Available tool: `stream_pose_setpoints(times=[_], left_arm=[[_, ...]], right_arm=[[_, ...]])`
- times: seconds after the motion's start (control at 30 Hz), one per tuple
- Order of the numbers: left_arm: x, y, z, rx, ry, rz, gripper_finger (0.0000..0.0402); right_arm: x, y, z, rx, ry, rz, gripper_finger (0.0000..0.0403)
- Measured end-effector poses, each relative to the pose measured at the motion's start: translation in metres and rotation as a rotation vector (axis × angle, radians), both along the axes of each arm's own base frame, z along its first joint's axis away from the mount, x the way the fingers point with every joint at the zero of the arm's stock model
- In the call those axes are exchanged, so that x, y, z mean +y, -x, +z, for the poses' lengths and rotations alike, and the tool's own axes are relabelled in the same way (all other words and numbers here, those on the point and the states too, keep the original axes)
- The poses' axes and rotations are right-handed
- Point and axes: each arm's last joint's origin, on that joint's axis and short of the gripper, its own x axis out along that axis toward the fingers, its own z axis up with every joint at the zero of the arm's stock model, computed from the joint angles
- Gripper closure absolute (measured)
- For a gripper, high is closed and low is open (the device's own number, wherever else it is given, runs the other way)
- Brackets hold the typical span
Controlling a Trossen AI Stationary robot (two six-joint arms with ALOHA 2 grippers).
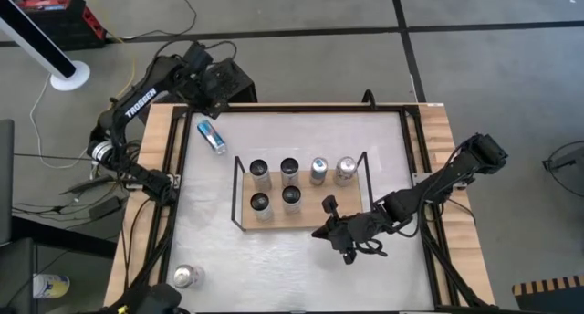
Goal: Place canned beverage on shelf
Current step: Put the blue soda can on the shelf aligned with the other blue soda can
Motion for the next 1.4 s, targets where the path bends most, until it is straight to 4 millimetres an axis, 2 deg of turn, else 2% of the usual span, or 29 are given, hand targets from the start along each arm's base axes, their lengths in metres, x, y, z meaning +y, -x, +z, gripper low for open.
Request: stream_pose_setpoints(times=[0.17, 0.33, 0.5, 0.7, 0.83, 1.03, 1.17, 1.4], left_arm=[[-0.006, -0.009, 0.010, -0.023, -0.021, -0.004, 0.0276], [-0.012, -0.015, -0.002, 0.026, 0.005, -0.092, 0.0271], [-0.026, -0.023, -0.029, 0.155, 0.067, -0.400, 0.0236], [-0.052, -0.037, -0.061, 0.308, 0.101, -0.899, 0.0179], [-0.065, -0.043, -0.077, 0.519, 0.061, -1.069, 0.0153], [-0.070, -0.049, -0.102, 0.650, -0.030, -1.217, 0.0146], [-0.065, -0.052, -0.113, 0.675, -0.110, -1.249, 0.0146], [-0.063, -0.040, -0.130, 0.734, -0.062, -1.327, 0.0146]], right_arm=[[0.000, 0.000, 0.000, 0.000, -0.004, -0.003, 0.0372], [0.000, 0.000, 0.000, 0.006, -0.010, -0.007, 0.0374], [-0.001, 0.001, -0.002, 0.019, -0.002, -0.008, 0.0377], [-0.003, 0.000, -0.002, 0.019, -0.005, -0.018, 0.0372], [-0.006, -0.002, -0.002, 0.020, -0.006, -0.029, 0.0376], [-0.008, -0.003, -0.002, 0.034, -0.030, 0.002, 0.0374], [-0.008, -0.003, -0.002, 0.037, -0.035, 0.001, 0.0373], [-0.008, -0.002, -0.003, 0.056, -0.037, 0.012, 0.0375]])
